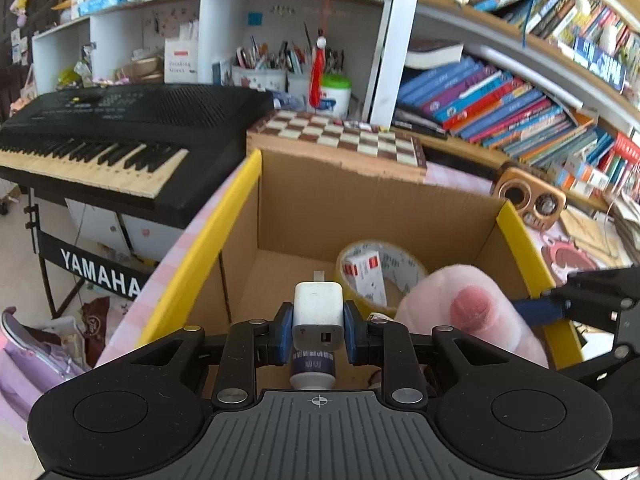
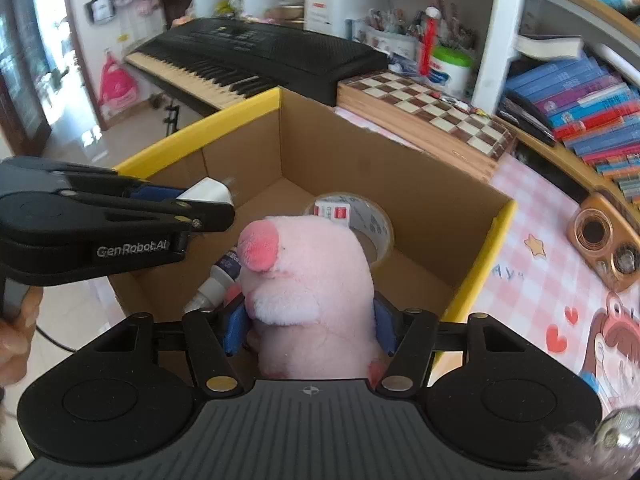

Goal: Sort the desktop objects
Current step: 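Lower both tools into the yellow box and open them to release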

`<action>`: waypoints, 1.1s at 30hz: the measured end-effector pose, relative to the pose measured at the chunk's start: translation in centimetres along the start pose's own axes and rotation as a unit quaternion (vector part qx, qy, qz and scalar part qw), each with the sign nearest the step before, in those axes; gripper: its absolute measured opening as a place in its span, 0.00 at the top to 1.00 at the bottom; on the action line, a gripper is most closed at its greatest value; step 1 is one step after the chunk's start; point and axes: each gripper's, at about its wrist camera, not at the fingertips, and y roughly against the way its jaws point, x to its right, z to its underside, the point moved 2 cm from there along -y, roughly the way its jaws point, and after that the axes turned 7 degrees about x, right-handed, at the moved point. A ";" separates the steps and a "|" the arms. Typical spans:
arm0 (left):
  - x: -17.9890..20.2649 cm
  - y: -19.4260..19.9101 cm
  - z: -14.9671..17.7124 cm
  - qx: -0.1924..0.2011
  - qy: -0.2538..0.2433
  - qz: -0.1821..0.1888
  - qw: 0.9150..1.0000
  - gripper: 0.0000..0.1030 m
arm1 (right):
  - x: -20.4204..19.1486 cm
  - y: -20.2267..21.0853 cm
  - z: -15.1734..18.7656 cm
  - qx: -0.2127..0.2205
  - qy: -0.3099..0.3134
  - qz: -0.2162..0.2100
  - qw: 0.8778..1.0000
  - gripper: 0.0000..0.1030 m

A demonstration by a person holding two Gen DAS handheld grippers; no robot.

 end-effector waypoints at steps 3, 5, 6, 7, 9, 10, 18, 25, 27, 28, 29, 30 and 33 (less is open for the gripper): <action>0.2 -0.8 0.2 -0.013 -0.004 -0.001 1.000 0.77 | -0.1 -0.5 0.0 -0.006 0.021 0.001 1.000 0.42; 0.3 -1.3 0.3 -0.023 -0.006 0.000 1.000 0.77 | -0.1 -0.9 -0.1 -0.010 0.028 -0.005 1.000 0.42; 0.3 -1.5 0.4 -0.028 -0.007 0.001 1.000 0.77 | -0.1 -1.0 -0.1 -0.012 0.032 -0.005 0.999 0.42; 0.3 -1.7 0.5 -0.033 -0.008 0.001 0.999 0.77 | -0.1 -1.2 -0.2 -0.014 0.037 -0.002 0.999 0.42; 0.5 -2.0 0.8 -0.040 -0.010 0.001 0.999 0.77 | -0.1 -1.5 -0.2 -0.015 0.048 0.003 0.999 0.41; 0.5 -2.0 0.7 -0.038 -0.010 0.001 0.999 0.76 | -0.1 -1.6 -0.2 -0.016 0.055 0.006 0.998 0.41; 0.7 -2.3 0.9 -0.040 -0.008 0.011 0.999 0.73 | 0.1 -2.4 -0.2 -0.022 0.083 0.013 0.996 0.38; 0.8 -0.2 0.1 0.000 -0.002 -0.001 1.000 0.24 | 0.1 -1.8 -0.4 -0.004 0.067 0.027 0.997 0.28; 0.8 0.5 -0.2 0.009 0.000 -0.002 1.000 0.23 | 0.4 -1.2 -0.6 0.010 0.054 0.034 0.998 0.28; 0.8 0.9 -0.3 0.014 0.001 -0.002 1.000 0.23 | 0.4 -0.8 -0.7 0.018 0.049 0.038 0.998 0.28; 0.8 1.2 -0.5 0.019 0.003 -0.003 1.000 0.22 | 0.4 -0.5 -0.8 0.025 0.046 0.041 0.998 0.28; 0.8 1.6 -0.6 0.025 0.006 -0.003 1.000 0.22 | 0.5 -0.1 -0.9 0.032 0.043 0.045 0.998 0.28; 0.9 2.9 -0.8 0.042 0.009 -0.002 0.999 0.21 | 0.6 1.2 -1.0 0.051 0.031 0.056 0.997 0.28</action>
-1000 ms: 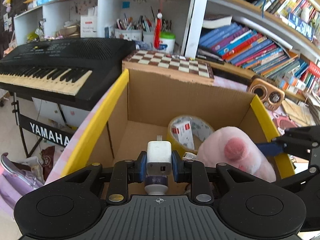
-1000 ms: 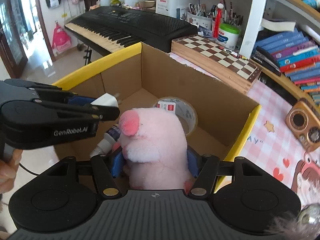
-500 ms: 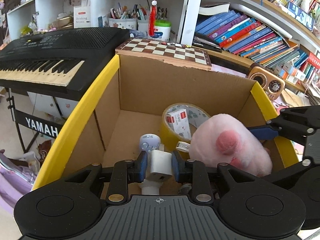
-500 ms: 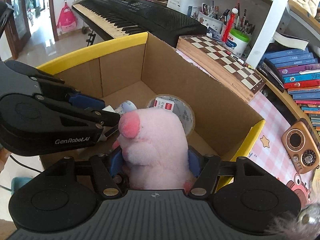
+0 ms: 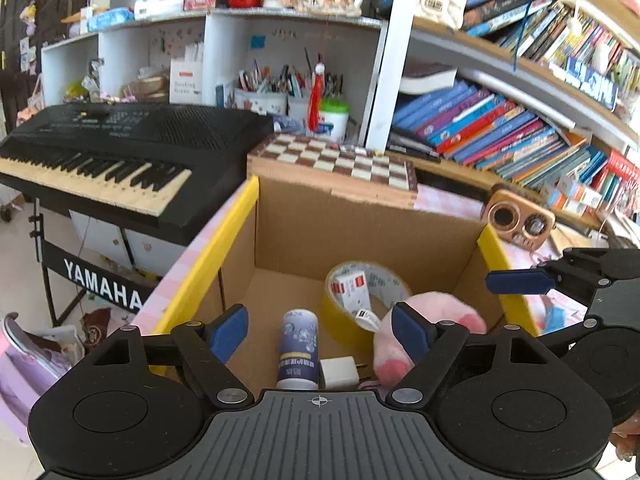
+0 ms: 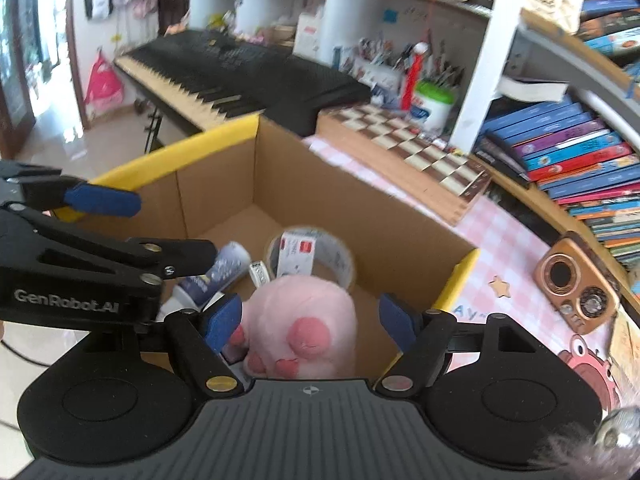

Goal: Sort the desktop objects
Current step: 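Lower both tools into the yellow box and open them to release, then withdraw both tools up out of the yellow box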

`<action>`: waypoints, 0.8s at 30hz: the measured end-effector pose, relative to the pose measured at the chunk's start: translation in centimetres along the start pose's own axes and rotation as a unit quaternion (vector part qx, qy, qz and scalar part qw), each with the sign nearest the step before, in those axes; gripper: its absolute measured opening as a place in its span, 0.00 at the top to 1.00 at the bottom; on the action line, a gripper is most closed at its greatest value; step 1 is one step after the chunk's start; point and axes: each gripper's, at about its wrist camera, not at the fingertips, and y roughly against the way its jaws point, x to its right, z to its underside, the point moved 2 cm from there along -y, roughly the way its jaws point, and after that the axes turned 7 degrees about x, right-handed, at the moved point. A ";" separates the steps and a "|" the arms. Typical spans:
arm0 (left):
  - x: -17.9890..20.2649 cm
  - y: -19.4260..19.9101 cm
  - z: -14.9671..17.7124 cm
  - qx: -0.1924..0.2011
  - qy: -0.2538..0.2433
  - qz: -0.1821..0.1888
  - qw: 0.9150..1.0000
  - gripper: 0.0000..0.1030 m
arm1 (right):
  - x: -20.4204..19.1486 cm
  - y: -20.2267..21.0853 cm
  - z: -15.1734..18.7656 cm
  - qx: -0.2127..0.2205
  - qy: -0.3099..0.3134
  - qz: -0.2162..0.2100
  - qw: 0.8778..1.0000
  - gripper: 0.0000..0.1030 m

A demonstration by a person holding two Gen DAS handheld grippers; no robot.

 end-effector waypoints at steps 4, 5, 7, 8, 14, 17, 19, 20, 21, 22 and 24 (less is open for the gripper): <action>0.1 2.1 -0.3 0.023 0.006 0.001 1.000 0.21 | 0.2 2.4 0.1 0.046 -0.011 0.019 0.999 0.28; 0.2 2.8 -0.3 0.030 0.006 0.000 1.000 0.21 | 0.2 3.1 0.1 0.055 -0.014 0.026 0.998 0.28; 0.3 3.8 -0.2 0.041 0.011 0.003 0.999 0.19 | 0.2 4.3 0.3 0.071 -0.020 0.037 0.997 0.28; 0.4 4.4 -0.2 0.045 0.013 0.003 0.999 0.19 | 0.2 4.9 0.4 0.077 -0.024 0.043 0.996 0.28; 0.3 7.1 0.6 0.062 0.002 -0.005 0.998 0.18 | 0.3 8.7 1.3 0.116 -0.063 0.082 0.988 0.28; 0.0 8.4 1.3 0.063 0.000 -0.009 0.998 0.18 | 0.2 10.4 2.0 0.130 -0.085 0.105 0.982 0.28; -0.2 9.2 1.7 0.064 0.001 -0.009 0.998 0.18 | 0.1 11.7 2.6 0.136 -0.100 0.120 0.978 0.28; -0.2 9.6 1.9 0.064 0.001 -0.009 0.998 0.18 | 0.1 12.2 2.9 0.138 -0.108 0.127 0.976 0.29; -0.3 10.1 2.2 0.064 0.000 -0.008 0.998 0.17 | -0.1 12.8 3.3 0.139 -0.115 0.133 0.975 0.29; -0.3 10.5 2.5 0.064 -0.001 -0.006 0.998 0.17 | -0.2 13.3 3.7 0.138 -0.119 0.138 0.973 0.29; -0.4 11.3 2.9 0.065 -0.004 -0.003 0.998 0.17 | -0.5 14.4 4.5 0.137 -0.126 0.147 0.972 0.29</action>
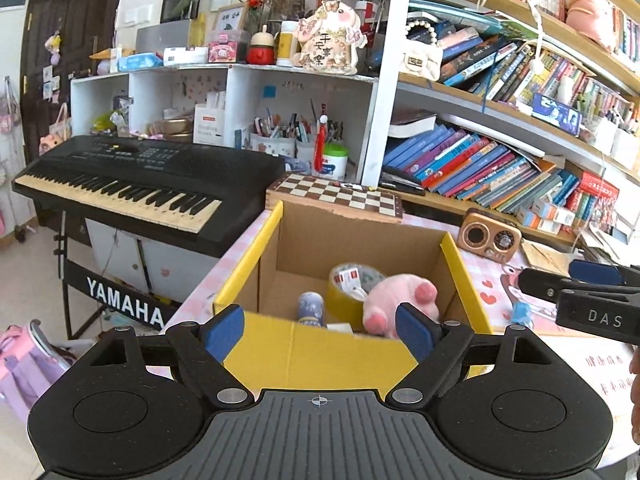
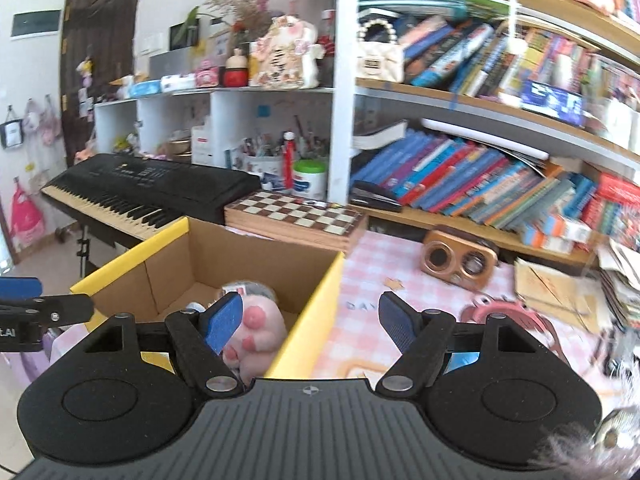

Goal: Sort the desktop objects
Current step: 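Withdraw both tools up out of the yellow box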

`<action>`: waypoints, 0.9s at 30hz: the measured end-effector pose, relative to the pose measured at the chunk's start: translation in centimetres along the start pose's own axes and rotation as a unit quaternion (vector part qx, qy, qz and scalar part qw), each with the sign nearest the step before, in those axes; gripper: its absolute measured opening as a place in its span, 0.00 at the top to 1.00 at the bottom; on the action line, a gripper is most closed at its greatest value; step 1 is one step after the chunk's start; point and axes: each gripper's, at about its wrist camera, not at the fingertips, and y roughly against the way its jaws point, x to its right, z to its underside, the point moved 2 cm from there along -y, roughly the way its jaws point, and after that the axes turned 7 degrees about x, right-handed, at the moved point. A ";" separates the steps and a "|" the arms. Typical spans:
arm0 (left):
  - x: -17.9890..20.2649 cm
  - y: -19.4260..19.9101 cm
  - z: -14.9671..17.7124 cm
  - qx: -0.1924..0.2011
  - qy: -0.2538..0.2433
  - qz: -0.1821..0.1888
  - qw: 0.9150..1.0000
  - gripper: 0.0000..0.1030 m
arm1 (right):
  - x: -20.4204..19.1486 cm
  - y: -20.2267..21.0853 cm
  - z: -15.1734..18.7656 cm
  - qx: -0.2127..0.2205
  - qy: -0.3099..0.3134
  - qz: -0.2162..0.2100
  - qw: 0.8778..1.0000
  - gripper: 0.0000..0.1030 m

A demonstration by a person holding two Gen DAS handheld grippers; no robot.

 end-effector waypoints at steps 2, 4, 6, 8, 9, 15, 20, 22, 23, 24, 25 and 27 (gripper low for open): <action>0.1 0.8 0.3 0.001 -0.002 0.003 1.000 0.17 | 0.0 1.2 0.5 -0.003 -0.005 0.009 1.000 0.29; 0.2 1.6 0.6 0.001 -0.004 0.005 1.000 0.17 | 0.2 2.5 1.2 -0.006 -0.010 0.017 1.000 0.29; 0.2 2.4 1.0 0.000 -0.006 0.006 1.000 0.17 | 0.1 3.7 1.9 -0.007 -0.015 0.027 1.000 0.29; 0.3 3.2 1.5 0.000 -0.006 0.006 1.000 0.16 | 0.1 4.7 2.6 -0.010 -0.021 0.034 0.999 0.29; 0.3 3.6 1.8 -0.001 -0.005 0.006 1.000 0.16 | 0.0 5.3 3.1 -0.012 -0.023 0.037 0.999 0.29; 0.6 5.4 3.2 -0.013 -0.009 0.010 1.000 0.16 | -0.5 7.9 5.3 -0.030 -0.031 0.043 0.998 0.29; 1.0 6.8 4.2 -0.021 -0.014 0.013 1.000 0.13 | -1.2 9.8 7.0 -0.046 -0.038 0.040 0.997 0.29; 1.1 7.4 4.7 -0.022 -0.020 0.012 0.999 0.11 | -1.4 10.5 7.6 -0.051 -0.040 0.038 0.997 0.29; 1.2 7.6 4.9 -0.023 -0.023 0.013 0.999 0.11 | -1.5 10.8 7.8 -0.054 -0.042 0.038 0.997 0.29; 1.3 7.8 5.1 -0.024 -0.025 0.014 0.999 0.11 | -1.6 11.1 8.1 -0.058 -0.045 0.038 0.997 0.29; 1.4 8.1 5.3 -0.026 -0.027 0.015 0.999 0.11 | -1.7 11.3 8.3 -0.061 -0.046 0.039 0.996 0.29; 1.7 8.4 5.8 -0.031 -0.032 0.017 0.999 0.11 | -1.9 11.9 8.9 -0.068 -0.052 0.040 0.996 0.29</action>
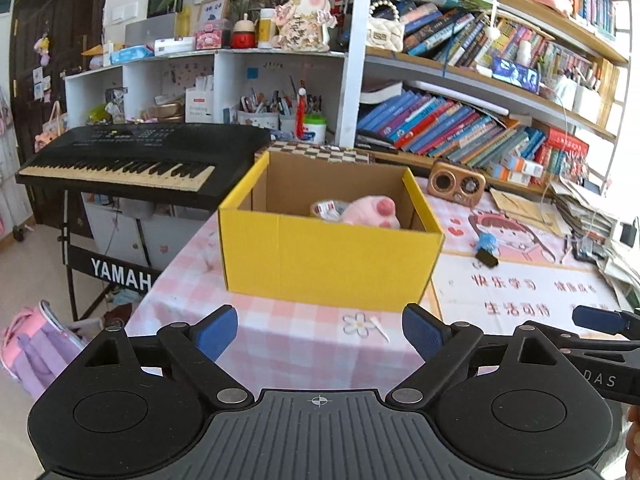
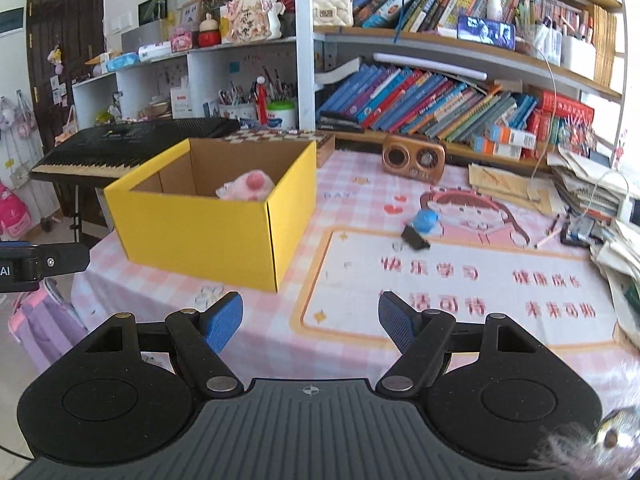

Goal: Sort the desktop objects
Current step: 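Withdraw both tools up out of the yellow box, then move both tools toward the black binder clip and blue wrapped item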

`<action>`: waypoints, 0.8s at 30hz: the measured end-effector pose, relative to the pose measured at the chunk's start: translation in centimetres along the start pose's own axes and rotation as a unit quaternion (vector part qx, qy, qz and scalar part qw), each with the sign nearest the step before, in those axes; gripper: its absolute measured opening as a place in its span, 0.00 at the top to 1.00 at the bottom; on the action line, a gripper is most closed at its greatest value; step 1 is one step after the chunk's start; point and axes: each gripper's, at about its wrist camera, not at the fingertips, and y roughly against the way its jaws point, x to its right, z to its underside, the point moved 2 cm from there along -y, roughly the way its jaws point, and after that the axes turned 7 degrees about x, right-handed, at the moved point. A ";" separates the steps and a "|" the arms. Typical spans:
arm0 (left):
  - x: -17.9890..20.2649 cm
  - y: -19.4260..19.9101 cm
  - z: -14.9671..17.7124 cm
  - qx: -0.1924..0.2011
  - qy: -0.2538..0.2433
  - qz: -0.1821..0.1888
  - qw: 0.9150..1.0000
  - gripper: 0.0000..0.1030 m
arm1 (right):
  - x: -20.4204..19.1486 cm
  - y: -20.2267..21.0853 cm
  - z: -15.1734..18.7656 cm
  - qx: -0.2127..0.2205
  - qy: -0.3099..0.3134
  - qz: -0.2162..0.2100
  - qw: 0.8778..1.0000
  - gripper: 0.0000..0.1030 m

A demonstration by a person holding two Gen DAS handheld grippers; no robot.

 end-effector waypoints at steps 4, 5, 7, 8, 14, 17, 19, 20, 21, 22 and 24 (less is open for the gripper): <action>0.6 0.5 1.1 -0.013 -0.011 0.006 1.000 0.11 | -0.3 0.9 1.3 -0.016 -0.005 -0.003 1.000 0.29; 0.8 0.6 1.4 -0.017 -0.014 0.007 1.000 0.11 | -0.4 1.1 1.5 -0.020 -0.004 -0.004 1.000 0.29; 1.2 0.9 2.0 -0.020 -0.021 0.011 1.000 0.11 | -0.4 1.4 1.9 -0.026 -0.004 -0.003 1.000 0.29; 1.5 1.0 2.2 -0.023 -0.025 0.013 0.999 0.11 | -0.3 1.5 2.0 -0.027 -0.004 -0.002 1.000 0.29; 2.7 0.9 3.0 -0.036 -0.040 0.030 0.998 0.11 | 0.5 2.0 2.5 -0.033 -0.015 0.013 0.999 0.29; 3.2 0.6 3.1 -0.040 -0.043 0.036 0.998 0.11 | 1.0 2.1 2.8 -0.037 -0.020 0.019 0.999 0.29; 3.5 0.5 3.2 -0.043 -0.047 0.041 0.997 0.11 | 1.3 2.3 2.9 -0.038 -0.024 0.024 0.999 0.29; 3.6 0.5 3.3 -0.044 -0.048 0.043 0.997 0.11 | 1.5 2.3 3.0 -0.040 -0.026 0.027 0.999 0.29; 3.8 0.4 3.3 -0.045 -0.049 0.046 0.997 0.11 | 1.6 2.4 3.1 -0.041 -0.028 0.029 0.998 0.29; 3.9 0.4 3.4 -0.046 -0.050 0.048 0.997 0.11 | 1.8 2.4 3.1 -0.042 -0.029 0.031 0.998 0.29; 4.2 0.3 3.4 -0.048 -0.053 0.052 0.996 0.11 | 2.1 2.4 3.2 -0.045 -0.033 0.034 0.998 0.29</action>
